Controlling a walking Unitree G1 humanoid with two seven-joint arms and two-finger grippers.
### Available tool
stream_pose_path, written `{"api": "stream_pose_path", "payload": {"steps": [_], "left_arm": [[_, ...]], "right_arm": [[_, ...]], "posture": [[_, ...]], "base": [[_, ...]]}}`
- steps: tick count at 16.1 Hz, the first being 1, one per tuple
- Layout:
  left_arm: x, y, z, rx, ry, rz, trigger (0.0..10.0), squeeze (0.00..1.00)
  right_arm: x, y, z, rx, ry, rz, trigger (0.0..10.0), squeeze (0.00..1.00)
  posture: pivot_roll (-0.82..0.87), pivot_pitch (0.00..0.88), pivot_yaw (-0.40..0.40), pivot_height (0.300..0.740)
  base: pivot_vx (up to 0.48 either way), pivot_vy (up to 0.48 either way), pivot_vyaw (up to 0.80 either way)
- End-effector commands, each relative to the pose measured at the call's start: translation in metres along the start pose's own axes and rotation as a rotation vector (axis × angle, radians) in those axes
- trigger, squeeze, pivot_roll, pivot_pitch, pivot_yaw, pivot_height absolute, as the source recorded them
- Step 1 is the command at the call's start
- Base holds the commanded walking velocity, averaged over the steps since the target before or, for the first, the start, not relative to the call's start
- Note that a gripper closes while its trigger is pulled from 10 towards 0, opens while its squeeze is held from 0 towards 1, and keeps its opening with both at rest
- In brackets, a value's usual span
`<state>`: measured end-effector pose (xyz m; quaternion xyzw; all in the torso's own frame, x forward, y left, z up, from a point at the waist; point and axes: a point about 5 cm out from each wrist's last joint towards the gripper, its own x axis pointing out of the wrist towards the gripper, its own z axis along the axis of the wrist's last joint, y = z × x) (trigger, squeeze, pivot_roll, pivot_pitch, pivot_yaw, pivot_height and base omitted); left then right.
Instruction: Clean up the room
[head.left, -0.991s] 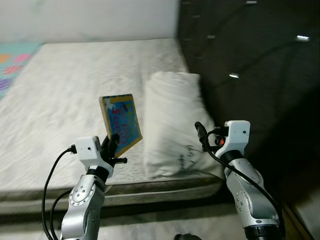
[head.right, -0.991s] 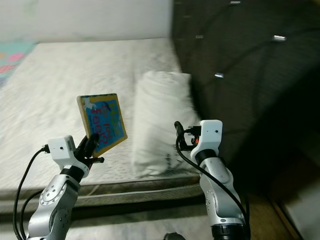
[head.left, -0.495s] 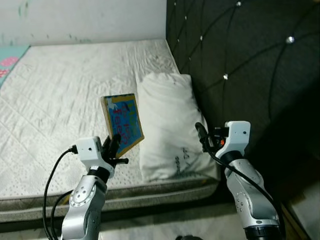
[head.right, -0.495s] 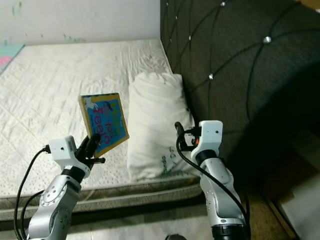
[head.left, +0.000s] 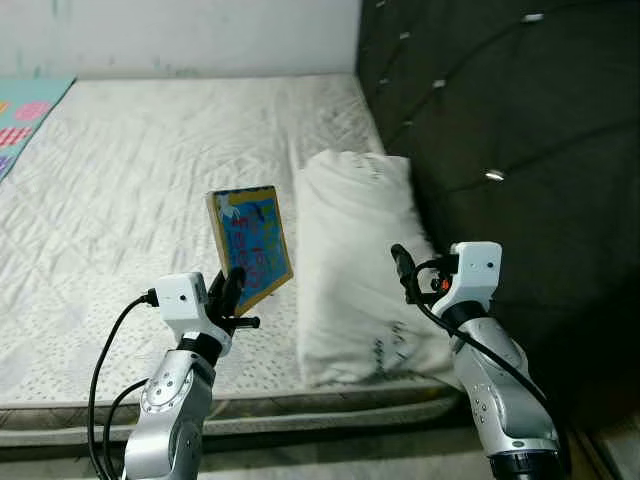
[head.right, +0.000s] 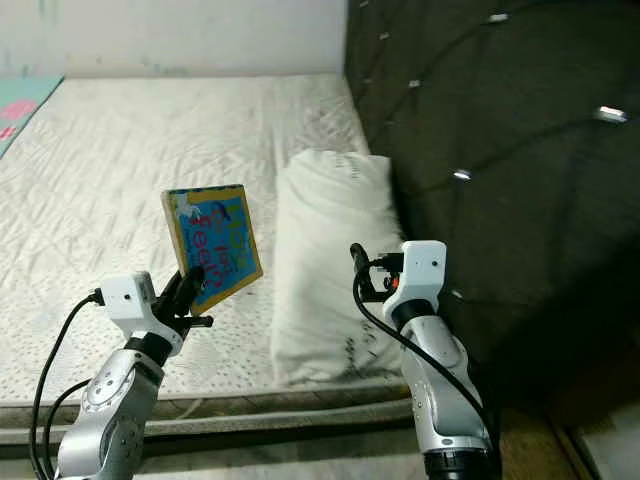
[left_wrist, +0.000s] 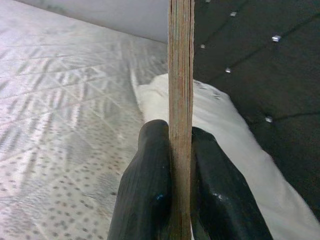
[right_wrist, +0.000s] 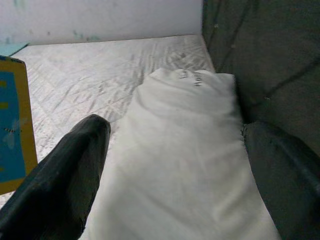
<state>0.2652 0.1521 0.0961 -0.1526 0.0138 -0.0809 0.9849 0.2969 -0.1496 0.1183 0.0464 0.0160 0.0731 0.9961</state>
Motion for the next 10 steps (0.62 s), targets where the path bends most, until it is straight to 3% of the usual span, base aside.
{"api": "stream_pose_path", "payload": {"steps": [1,6,10], "left_arm": [[0.0003,-0.003,0.01,0.012,-0.048,-0.022,10.0,0.0],[0.0,-0.0034,0.0075,0.004,-0.032,-0.012,10.0,0.0],[-0.004,0.004,0.0011,-0.023,0.008,0.072,10.0,0.0]], "right_arm": [[-0.0009,-0.0016,0.0,-0.003,0.0,-0.003,10.0,0.0],[-0.0022,-0.0024,-0.0015,-0.007,0.004,-0.008,10.0,0.0],[-0.0033,-0.0048,-0.0022,-0.01,0.007,-0.01,10.0,0.0]], "posture": [[-0.16,0.133,0.038,0.74],[-0.16,0.134,0.04,0.74],[-0.15,0.141,0.034,0.74]], "base": [[0.364,0.0,0.0],[0.364,0.0,0.0],[0.0,0.0,0.0]]}}
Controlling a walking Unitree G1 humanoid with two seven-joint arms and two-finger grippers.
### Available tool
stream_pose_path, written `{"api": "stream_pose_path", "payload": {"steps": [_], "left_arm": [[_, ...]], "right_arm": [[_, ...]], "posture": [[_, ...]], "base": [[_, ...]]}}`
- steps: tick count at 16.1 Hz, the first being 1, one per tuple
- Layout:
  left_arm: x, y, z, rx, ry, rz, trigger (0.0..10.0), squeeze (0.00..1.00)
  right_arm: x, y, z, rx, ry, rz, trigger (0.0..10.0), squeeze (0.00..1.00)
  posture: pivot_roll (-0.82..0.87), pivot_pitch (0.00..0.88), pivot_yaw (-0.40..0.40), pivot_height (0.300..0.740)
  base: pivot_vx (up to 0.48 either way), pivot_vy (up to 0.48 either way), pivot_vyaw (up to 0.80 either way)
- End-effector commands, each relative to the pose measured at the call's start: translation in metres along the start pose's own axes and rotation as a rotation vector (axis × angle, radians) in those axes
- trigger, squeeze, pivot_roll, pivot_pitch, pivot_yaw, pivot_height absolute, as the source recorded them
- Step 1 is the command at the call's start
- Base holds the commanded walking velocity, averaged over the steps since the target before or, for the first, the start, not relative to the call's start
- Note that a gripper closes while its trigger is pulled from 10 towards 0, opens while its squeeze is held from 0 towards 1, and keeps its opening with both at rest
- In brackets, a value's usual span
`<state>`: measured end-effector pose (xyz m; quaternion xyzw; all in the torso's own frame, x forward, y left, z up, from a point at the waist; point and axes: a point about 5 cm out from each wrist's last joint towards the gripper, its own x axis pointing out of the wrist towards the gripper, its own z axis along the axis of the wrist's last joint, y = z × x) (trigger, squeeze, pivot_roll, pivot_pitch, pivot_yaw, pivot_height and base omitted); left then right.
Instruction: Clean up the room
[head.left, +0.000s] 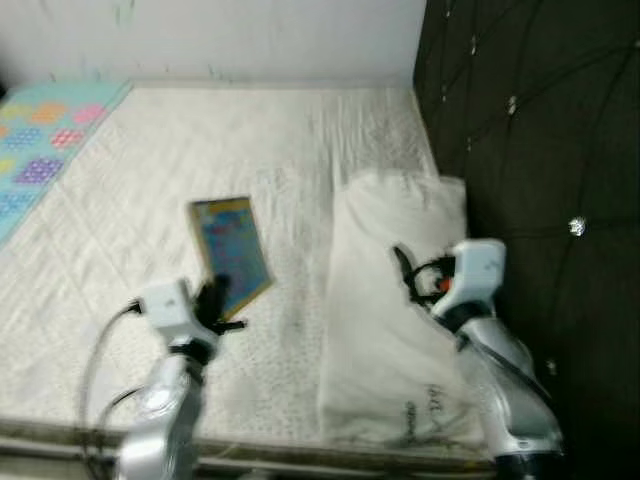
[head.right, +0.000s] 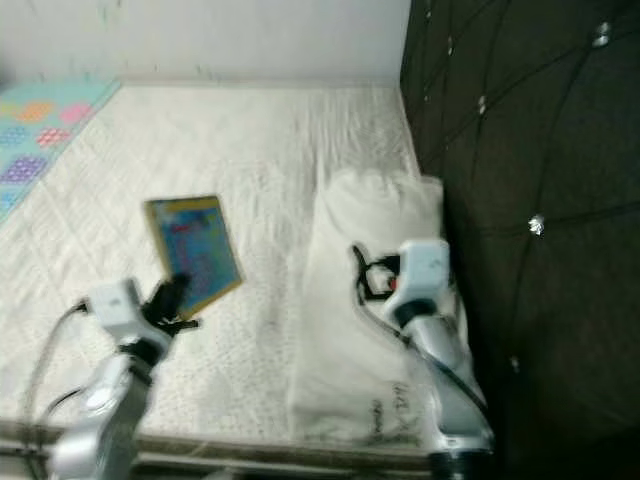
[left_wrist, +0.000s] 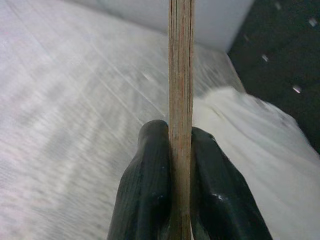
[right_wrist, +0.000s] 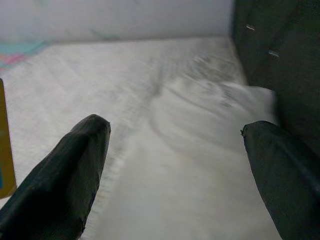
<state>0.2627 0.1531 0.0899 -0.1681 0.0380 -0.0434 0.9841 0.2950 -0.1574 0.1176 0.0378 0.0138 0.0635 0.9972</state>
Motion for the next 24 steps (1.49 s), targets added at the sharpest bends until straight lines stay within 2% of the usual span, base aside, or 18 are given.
{"api": "stream_pose_path", "payload": {"steps": [1,4,15,17,19,20,21,23,24], "left_arm": [[-0.002,0.002,0.007,0.013,-0.026,-0.008,10.0,0.0],[-0.003,0.002,0.006,0.007,-0.021,-0.009,10.0,0.0],[-0.002,0.0,0.007,-0.005,-0.021,-0.027,10.0,0.0],[-0.005,0.003,0.008,0.014,-0.015,-0.033,10.0,0.0],[-0.016,0.024,0.011,0.093,-0.015,0.051,10.0,0.0],[-0.021,0.029,0.011,0.096,-0.015,0.067,10.0,0.0],[-0.031,0.041,0.013,0.133,-0.018,0.107,10.0,0.0],[-0.038,0.045,0.016,0.153,-0.026,0.122,10.0,0.0],[-0.044,0.048,0.02,0.189,-0.029,0.129,10.0,0.0]], "right_arm": [[-0.001,0.003,-0.002,0.007,0.012,0.01,10.0,0.0],[-0.001,0.003,-0.002,0.008,0.015,0.012,10.0,0.0],[0.003,0.001,0.001,0.004,0.006,0.016,10.0,0.0],[0.002,-0.001,0.003,-0.022,-0.003,0.005,10.0,0.0],[-0.007,-0.027,0.01,-0.154,-0.036,-0.162,10.0,0.0],[-0.01,-0.033,0.01,-0.175,-0.039,-0.171,10.0,0.0],[-0.02,-0.044,0.009,-0.177,-0.023,-0.174,10.0,0.0],[-0.027,-0.054,0.009,-0.212,-0.016,-0.193,10.0,0.0],[-0.033,-0.064,0.009,-0.233,-0.005,-0.218,10.0,0.0]], "posture": [[-0.15,0.141,0.034,0.74],[-0.15,0.14,0.029,0.74],[-0.15,0.124,0.026,0.74],[-0.15,0.124,0.026,0.74],[-0.15,0.132,0.025,0.74],[-0.15,0.132,0.025,0.74],[-0.16,0.14,0.029,0.74],[-0.16,0.145,0.031,0.74],[-0.16,0.148,0.032,0.74]], "base": [[0.0,0.0,0.0],[0.0,0.0,0.0],[0.0,0.471,0.0],[0.0,0.0,0.0],[0.0,0.0,0.0],[0.0,0.0,0.0],[0.0,0.0,0.0],[0.0,0.0,0.0],[0.0,0.0,0.0]]}}
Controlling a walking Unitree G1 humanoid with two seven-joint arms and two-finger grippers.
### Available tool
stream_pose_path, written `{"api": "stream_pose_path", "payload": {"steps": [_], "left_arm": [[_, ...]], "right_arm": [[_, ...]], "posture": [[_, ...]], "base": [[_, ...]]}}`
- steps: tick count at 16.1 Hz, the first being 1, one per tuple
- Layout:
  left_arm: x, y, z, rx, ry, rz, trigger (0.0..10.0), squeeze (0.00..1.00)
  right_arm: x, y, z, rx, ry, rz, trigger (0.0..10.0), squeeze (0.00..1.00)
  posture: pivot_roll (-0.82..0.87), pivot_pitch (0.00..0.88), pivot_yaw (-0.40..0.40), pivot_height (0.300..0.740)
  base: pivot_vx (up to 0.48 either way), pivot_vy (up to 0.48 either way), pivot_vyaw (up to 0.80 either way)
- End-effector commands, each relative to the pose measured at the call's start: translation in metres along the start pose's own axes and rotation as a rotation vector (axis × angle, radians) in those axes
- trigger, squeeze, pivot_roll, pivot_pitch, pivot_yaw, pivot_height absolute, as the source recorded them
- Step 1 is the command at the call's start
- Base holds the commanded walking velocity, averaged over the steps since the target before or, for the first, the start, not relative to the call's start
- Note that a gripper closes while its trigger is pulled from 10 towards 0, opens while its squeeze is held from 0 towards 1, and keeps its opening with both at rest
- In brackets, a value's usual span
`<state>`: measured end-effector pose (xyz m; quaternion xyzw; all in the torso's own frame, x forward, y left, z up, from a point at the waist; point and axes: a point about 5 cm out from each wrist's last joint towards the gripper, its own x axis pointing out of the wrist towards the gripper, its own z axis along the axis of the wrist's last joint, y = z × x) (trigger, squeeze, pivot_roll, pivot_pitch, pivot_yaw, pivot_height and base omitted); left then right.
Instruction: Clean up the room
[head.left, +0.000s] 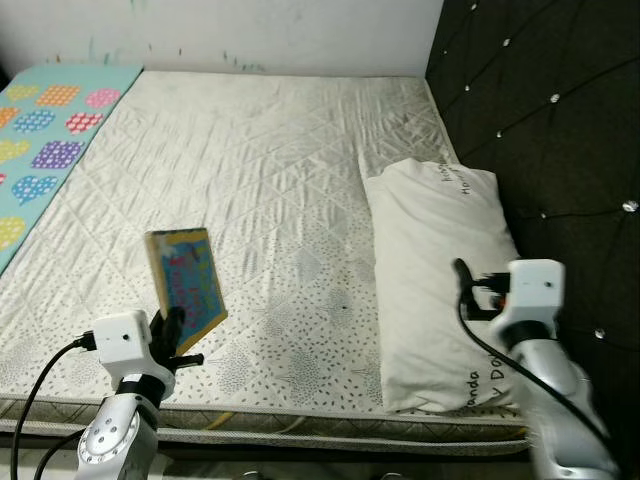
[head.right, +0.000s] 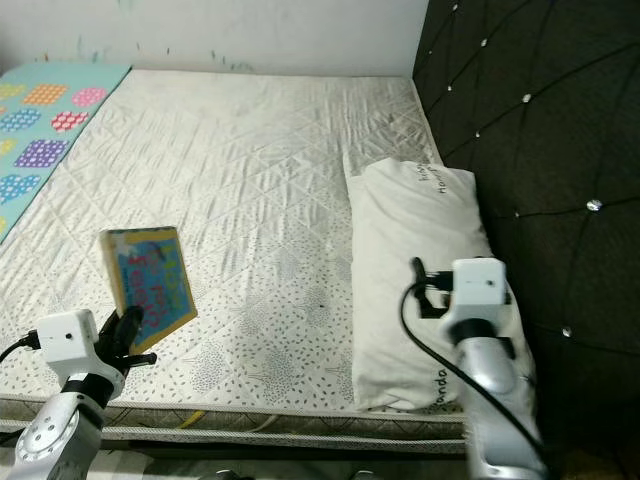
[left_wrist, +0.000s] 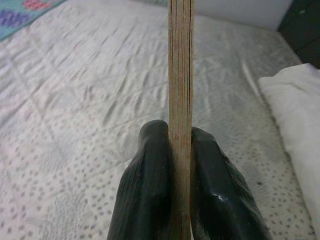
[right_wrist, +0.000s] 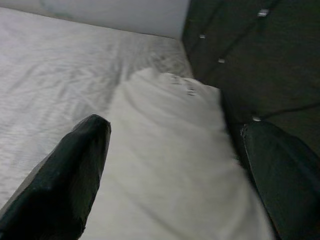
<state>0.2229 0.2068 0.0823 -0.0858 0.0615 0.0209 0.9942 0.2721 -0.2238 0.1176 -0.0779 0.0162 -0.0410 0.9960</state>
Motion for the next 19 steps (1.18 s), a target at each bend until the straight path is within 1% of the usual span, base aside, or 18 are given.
{"api": "stream_pose_path", "payload": {"steps": [1,2,3,5,6,8,9,12,15,17,19], "left_arm": [[-0.001,0.0,0.015,0.044,-0.074,-0.009,10.0,0.0],[-0.001,-0.005,0.021,0.064,-0.098,-0.033,10.0,0.0],[0.001,-0.01,0.025,0.073,-0.115,-0.053,10.0,0.0],[0.003,-0.015,0.031,0.067,-0.134,-0.074,10.0,0.0],[0.004,-0.016,0.033,0.054,-0.138,-0.076,10.0,0.0],[0.004,-0.014,0.032,0.041,-0.132,-0.062,10.0,0.0],[0.003,-0.012,0.03,0.02,-0.119,-0.043,10.0,0.0],[0.001,-0.013,0.024,0.004,-0.101,-0.037,10.0,0.0],[0.002,-0.015,0.023,-0.018,-0.098,-0.044,10.0,0.0],[0.004,-0.014,0.023,-0.036,-0.088,-0.013,10.0,0.0],[0.005,-0.014,0.023,-0.036,-0.086,-0.012,10.0,0.0]], "right_arm": [[-0.002,-0.008,0.002,-0.003,-0.004,-0.014,10.0,0.0],[-0.001,-0.009,0.002,-0.021,-0.001,-0.016,10.0,0.0],[0.0,-0.007,0.001,0.004,0.007,-0.006,10.0,0.0],[0.001,0.0,0.003,0.012,0.003,0.016,10.0,0.0],[0.002,0.008,0.003,0.034,0.004,0.041,10.0,0.0],[0.003,0.015,0.002,0.067,0.019,0.055,10.0,0.0],[0.003,0.016,0.003,0.078,0.015,0.058,10.0,0.0],[0.003,0.017,0.003,0.101,0.014,0.055,10.0,0.0],[0.002,0.022,0.005,0.118,0.011,0.066,10.0,0.0],[0.002,0.023,0.005,0.123,0.012,0.07,10.0,0.0],[0.002,0.024,0.005,0.124,0.011,0.073,10.0,0.0]], "posture": [[-0.16,0.15,0.03,0.74],[-0.17,0.15,0.026,0.74],[-0.16,0.151,0.016,0.74],[-0.16,0.148,0.011,0.74],[-0.16,0.143,0.013,0.74],[-0.15,0.141,0.02,0.74],[-0.16,0.14,0.027,0.74],[-0.16,0.131,0.033,0.74],[-0.17,0.124,0.036,0.74],[-0.17,0.128,0.034,0.74],[-0.16,0.131,0.032,0.74]], "base": [[0.0,0.0,0.0],[0.0,0.0,0.0],[0.0,0.0,0.0],[0.0,0.0,0.0],[0.0,0.0,0.0],[0.0,0.0,-0.75],[0.0,0.0,-0.8],[0.0,0.0,-0.8],[0.0,0.0,-0.8],[0.0,0.0,-0.8],[0.0,0.0,-0.8]]}}
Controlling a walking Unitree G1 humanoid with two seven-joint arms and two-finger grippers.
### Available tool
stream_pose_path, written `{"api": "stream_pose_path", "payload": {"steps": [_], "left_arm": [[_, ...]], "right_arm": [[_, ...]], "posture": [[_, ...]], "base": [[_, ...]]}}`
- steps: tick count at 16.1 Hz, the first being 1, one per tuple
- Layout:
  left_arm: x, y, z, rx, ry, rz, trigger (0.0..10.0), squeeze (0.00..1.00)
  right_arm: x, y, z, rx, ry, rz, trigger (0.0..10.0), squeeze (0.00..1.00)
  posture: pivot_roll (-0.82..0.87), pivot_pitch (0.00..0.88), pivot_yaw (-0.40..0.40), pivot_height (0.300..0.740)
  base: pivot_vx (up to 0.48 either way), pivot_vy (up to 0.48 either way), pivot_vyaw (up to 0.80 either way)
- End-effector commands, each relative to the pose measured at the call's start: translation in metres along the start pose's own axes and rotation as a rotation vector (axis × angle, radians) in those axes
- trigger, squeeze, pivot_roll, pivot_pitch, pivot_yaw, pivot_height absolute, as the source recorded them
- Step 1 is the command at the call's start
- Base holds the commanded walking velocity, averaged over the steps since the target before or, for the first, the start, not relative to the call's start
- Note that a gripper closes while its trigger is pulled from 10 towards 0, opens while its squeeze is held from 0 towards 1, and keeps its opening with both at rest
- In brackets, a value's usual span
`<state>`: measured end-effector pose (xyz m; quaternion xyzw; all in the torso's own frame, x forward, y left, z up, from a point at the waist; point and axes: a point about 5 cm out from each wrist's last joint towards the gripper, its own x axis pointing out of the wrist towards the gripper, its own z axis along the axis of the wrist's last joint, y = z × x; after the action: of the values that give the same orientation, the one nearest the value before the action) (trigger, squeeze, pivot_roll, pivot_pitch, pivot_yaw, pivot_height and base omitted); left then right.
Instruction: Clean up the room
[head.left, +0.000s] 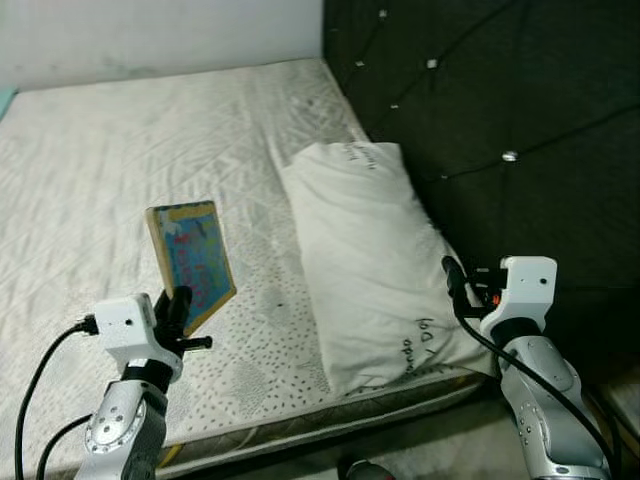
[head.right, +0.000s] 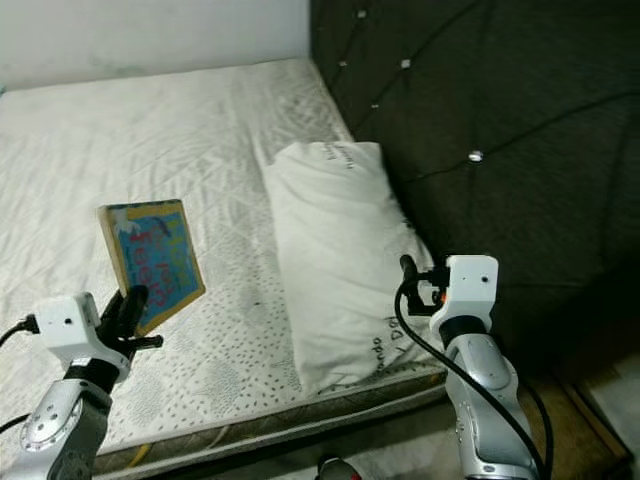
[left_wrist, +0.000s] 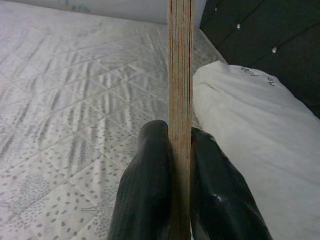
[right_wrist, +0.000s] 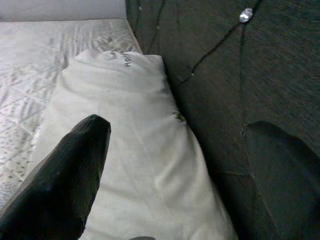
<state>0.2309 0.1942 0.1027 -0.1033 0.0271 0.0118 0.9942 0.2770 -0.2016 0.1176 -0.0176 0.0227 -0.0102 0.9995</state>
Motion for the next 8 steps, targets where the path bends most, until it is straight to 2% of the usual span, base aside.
{"api": "stream_pose_path", "payload": {"steps": [1,8], "left_arm": [[0.0003,0.0005,0.0043,-0.006,-0.018,0.001,10.0,0.0],[-0.0006,-0.0069,0.0032,-0.042,-0.005,-0.018,10.0,0.0]], "right_arm": [[0.0002,0.0029,0.0007,0.006,-0.001,0.015,10.0,0.0],[0.0028,0.0071,0.0043,0.007,-0.005,0.045,10.0,0.0]], "posture": [[-0.16,0.134,0.031,0.74],[-0.16,0.156,0.021,0.74]], "base": [[0.0,0.0,0.0],[0.0,0.0,0.0]]}}
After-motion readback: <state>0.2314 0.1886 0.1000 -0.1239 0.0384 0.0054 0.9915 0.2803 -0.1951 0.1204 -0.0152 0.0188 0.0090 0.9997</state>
